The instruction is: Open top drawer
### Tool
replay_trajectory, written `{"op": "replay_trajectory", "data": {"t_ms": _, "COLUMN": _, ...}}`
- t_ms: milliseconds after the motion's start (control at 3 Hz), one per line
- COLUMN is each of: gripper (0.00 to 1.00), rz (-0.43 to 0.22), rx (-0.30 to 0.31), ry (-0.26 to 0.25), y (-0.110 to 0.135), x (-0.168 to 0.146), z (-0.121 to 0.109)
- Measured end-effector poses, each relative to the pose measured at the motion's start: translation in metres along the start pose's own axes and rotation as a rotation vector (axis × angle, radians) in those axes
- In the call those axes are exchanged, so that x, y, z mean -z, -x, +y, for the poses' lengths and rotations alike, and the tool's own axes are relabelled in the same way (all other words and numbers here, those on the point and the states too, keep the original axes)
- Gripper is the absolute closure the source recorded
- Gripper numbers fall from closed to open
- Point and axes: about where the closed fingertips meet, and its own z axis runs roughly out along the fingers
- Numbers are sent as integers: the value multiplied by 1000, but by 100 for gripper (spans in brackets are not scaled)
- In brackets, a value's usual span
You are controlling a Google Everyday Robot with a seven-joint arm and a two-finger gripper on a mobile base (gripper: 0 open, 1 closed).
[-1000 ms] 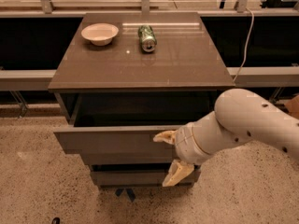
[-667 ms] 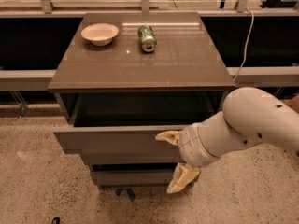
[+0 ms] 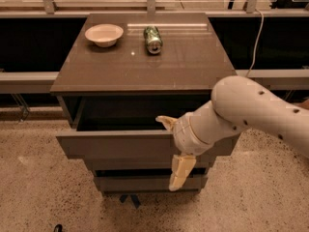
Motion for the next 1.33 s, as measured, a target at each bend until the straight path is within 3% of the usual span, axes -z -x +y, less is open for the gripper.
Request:
{"op": "replay_trajectory", "data": {"t_ms": 667, "gripper": 0, "rz": 84, "rx": 4, "ry": 28, "y": -5, "x": -38, "z": -37}}
{"op": "replay_trajectory", "data": {"t_ms": 1333, "gripper": 42, "rz": 164, "rx": -11, "ry": 133, "y": -28, "x": -81, "z": -44}}
